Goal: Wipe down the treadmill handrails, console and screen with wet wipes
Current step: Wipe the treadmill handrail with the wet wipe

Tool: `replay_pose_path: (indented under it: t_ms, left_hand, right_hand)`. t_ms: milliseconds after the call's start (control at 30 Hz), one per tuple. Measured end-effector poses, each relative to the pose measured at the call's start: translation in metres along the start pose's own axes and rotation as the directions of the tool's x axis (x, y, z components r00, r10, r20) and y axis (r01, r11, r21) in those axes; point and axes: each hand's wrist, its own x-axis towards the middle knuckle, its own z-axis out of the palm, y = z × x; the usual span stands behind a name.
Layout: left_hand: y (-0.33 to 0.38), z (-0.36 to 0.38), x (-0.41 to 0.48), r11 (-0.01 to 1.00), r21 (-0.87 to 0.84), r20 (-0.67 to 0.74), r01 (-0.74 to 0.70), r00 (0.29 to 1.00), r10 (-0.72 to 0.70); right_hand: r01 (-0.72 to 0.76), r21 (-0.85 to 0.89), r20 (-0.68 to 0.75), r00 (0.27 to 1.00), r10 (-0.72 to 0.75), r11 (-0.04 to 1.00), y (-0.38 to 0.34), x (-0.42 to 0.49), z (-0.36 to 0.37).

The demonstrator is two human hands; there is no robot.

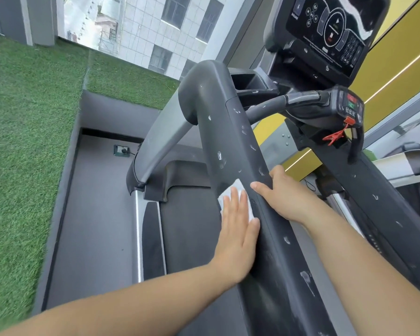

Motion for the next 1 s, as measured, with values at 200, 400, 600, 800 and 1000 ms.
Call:
replay_pose_path:
  t_ms: [200,400,600,800,1000]
  left_hand:
    - [0.0,-0.018,0.045,0.988,-0.076,-0.001,0.136,0.991,-0.137]
    - [-0.004,-0.011,-0.005,0.99,0.117,0.121,-0.075,0.991,0.061]
    - [0.003,-0.017,0.055,0.991,0.135,0.013,-0.002,1.0,0.0]
    - [-0.008,-0.011,0.0,0.995,0.082,0.098,-0.051,0.994,0.043]
    - [0.004,-0.017,0.054,0.998,0.056,-0.047,0.005,0.999,-0.003]
  right_hand:
    - [-0.024,-0.018,-0.006,1.0,0.024,1.0,-0.003,-0.003,-0.001]
    - [-0.021,0.052,0.024,1.0,0.02,0.998,-0.001,-0.001,0.0]
    - [0.003,0.051,0.011,1.0,-0.004,0.999,0.003,0.001,0.001]
    - [0.017,0.054,0.009,1.0,-0.018,0.998,0.005,0.002,0.001]
    - [0.071,0.009,-0.003,0.997,-0.071,0.997,0.008,0.003,0.001]
